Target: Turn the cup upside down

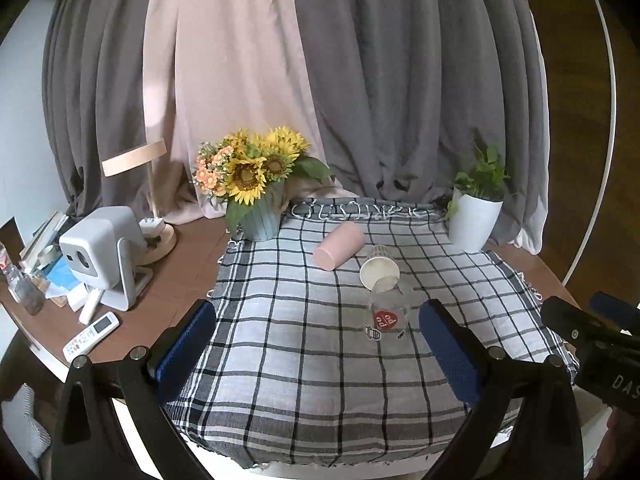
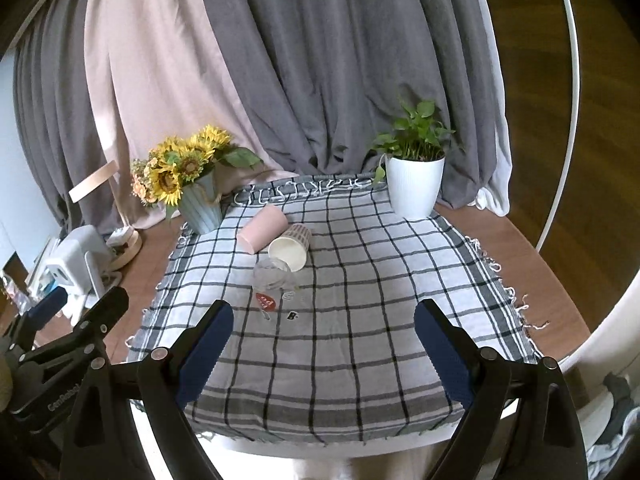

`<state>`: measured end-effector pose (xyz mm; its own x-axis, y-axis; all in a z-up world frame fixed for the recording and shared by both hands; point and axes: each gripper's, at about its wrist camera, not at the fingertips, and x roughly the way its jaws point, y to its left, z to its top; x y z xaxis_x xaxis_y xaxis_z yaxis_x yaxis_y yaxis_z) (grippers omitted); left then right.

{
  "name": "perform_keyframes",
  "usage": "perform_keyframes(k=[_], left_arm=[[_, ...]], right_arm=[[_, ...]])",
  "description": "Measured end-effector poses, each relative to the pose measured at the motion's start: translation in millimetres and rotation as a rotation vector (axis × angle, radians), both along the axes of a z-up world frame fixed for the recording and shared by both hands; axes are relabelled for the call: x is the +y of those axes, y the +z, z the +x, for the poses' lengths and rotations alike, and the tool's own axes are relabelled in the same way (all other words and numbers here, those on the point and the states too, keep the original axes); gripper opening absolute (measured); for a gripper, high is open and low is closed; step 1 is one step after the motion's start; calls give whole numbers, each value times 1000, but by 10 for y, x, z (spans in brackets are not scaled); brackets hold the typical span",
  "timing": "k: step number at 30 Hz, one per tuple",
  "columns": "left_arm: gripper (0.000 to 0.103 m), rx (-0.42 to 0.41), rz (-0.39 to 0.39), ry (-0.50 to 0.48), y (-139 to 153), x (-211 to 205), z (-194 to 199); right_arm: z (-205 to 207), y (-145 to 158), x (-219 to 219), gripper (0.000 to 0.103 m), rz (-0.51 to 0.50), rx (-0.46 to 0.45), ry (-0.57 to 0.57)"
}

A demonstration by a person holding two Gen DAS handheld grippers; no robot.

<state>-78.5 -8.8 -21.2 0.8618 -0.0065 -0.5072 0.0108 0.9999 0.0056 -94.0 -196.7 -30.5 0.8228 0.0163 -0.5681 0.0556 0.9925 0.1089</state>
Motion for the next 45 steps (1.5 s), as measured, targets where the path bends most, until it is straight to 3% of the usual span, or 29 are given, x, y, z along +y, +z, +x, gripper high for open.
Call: perform_keyframes(k=[45], left_arm=[[103, -71, 8, -11, 116, 7, -126]], right_arm=[[-118, 138, 8, 92, -3, -34, -18]])
